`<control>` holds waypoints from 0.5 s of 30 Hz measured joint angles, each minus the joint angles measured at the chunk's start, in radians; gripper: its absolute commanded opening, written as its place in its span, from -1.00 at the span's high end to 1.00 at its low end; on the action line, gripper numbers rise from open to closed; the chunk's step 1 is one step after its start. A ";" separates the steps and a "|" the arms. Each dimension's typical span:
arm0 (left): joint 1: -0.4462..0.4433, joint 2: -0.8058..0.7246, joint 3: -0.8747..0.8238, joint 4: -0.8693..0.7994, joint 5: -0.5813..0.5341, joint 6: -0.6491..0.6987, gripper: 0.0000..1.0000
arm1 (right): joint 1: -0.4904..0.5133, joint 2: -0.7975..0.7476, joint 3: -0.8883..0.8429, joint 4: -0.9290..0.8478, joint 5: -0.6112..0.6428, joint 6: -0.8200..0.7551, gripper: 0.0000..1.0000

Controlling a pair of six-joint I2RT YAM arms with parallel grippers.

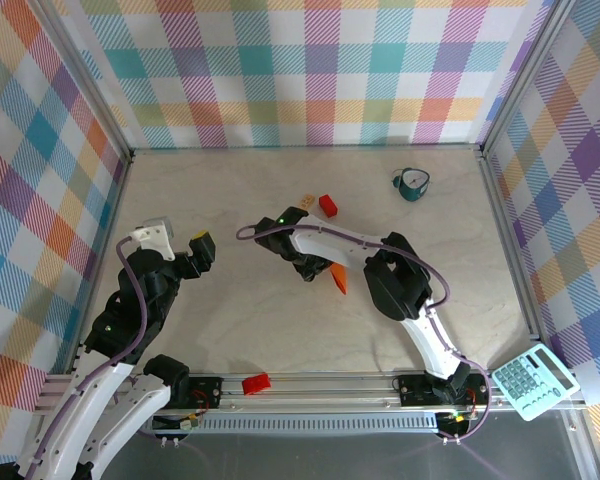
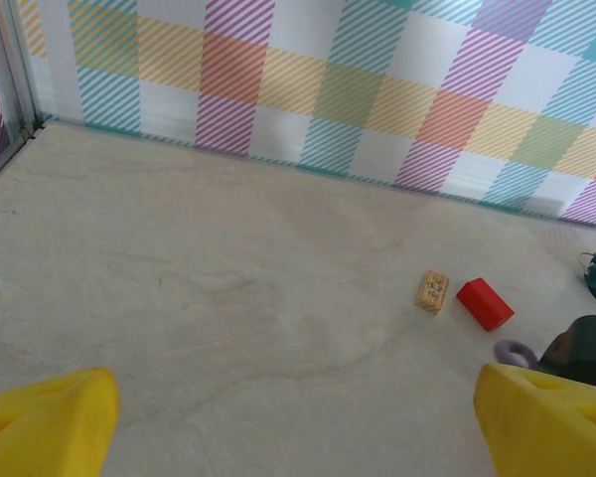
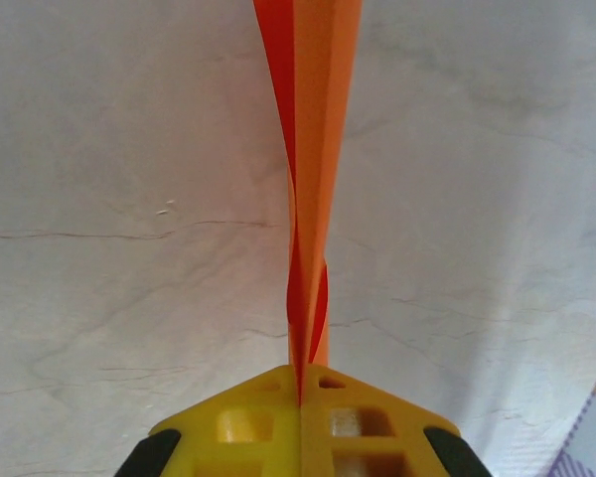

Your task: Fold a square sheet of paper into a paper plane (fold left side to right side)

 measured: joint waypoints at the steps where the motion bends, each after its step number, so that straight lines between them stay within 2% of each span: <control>1: 0.000 0.001 0.000 0.000 0.000 0.000 -0.84 | 0.000 0.005 0.001 0.004 -0.021 0.000 0.82; 7: 0.000 0.014 0.000 0.000 0.002 0.000 -0.85 | 0.000 0.008 0.002 0.050 -0.147 -0.021 0.43; 15: 0.000 0.061 0.002 0.001 0.043 0.000 -0.87 | -0.014 -0.030 -0.028 0.136 -0.264 -0.029 0.02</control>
